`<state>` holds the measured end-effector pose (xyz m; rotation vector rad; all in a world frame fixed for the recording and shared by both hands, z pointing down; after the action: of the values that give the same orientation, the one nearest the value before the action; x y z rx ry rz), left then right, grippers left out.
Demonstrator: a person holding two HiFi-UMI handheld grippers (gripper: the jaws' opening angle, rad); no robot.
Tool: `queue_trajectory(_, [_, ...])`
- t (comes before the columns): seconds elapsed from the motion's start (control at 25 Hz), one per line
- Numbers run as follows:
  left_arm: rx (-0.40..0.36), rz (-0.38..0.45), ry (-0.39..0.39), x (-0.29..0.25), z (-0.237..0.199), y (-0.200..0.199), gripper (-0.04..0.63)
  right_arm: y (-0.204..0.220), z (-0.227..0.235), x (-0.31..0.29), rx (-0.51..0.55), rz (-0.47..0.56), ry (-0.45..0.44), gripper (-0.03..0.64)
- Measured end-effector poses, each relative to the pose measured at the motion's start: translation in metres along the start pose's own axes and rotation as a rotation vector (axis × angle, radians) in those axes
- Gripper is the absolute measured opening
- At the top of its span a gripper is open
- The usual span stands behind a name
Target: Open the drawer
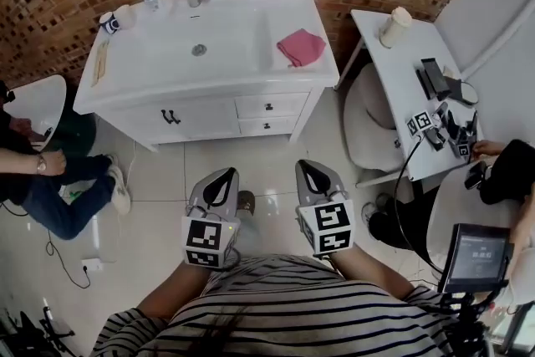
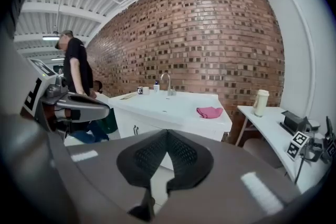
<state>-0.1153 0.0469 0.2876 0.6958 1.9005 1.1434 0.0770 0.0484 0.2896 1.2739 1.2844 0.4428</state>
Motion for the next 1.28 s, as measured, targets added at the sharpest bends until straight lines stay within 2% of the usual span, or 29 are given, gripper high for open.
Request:
queue_trajectory(0.16, [-0.009,-0.058,0.083,-0.053,-0.05,-0.025,0.015,-0.014,0.018,-0.073,-0.039,-0.064,0.038,0.002])
queue_trajectory(0.24, [-0.043,-0.081,0.099,-0.082,-0.073,-0.027,0.015,-0.012,0.026,-0.11,-0.041,-0.086,0.042,0.002])
queue_trajectory(0.36, [-0.046,-0.098,0.095,-0.121,-0.1,-0.019,0.015,0.004,0.036,-0.162,-0.04,-0.123,0.041,0.002])
queue_trajectory(0.48, [-0.037,-0.098,0.075,-0.156,-0.12,0.004,0.015,0.034,0.042,-0.212,-0.03,-0.141,0.045,0.003])
queue_trajectory(0.6, [-0.048,-0.065,0.065,-0.189,-0.136,0.035,0.015,0.077,0.039,-0.263,0.002,-0.12,0.049,0.003])
queue_trajectory(0.64, [-0.053,-0.048,0.062,-0.201,-0.142,0.047,0.015,0.093,0.037,-0.281,0.017,-0.107,0.051,0.027])
queue_trajectory(0.68, [-0.055,-0.033,0.057,-0.213,-0.148,0.061,0.015,0.11,0.036,-0.298,0.031,-0.096,0.058,0.093])
queue_trajectory(0.8, [-0.058,0.004,0.041,-0.248,-0.167,0.105,0.015,0.164,0.037,-0.35,0.047,-0.084,0.104,0.144])
queue_trajectory(0.96, [-0.029,0.019,0.013,-0.285,-0.189,0.152,0.015,0.22,0.037,-0.409,0.027,-0.088,0.136,0.17])
queue_trajectory(1.08, [-0.013,0.017,0.003,-0.303,-0.202,0.17,0.015,0.234,0.036,-0.434,0.019,-0.063,0.151,0.18])
queue_trajectory(1.28, [-0.02,-0.019,0.006,-0.308,-0.206,0.183,0.015,0.23,0.035,-0.442,0.017,-0.051,0.186,0.175])
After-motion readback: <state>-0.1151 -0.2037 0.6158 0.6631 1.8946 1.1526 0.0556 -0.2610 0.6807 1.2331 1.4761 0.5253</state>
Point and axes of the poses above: the fingertips, and each gripper's own axes: x backward along the fingers, z to its right, y out of its underside, the point moved 7 cm from there along x, backward along the fingers, and after that the axes turned 14 degrees about x, right-handed, at the moved point
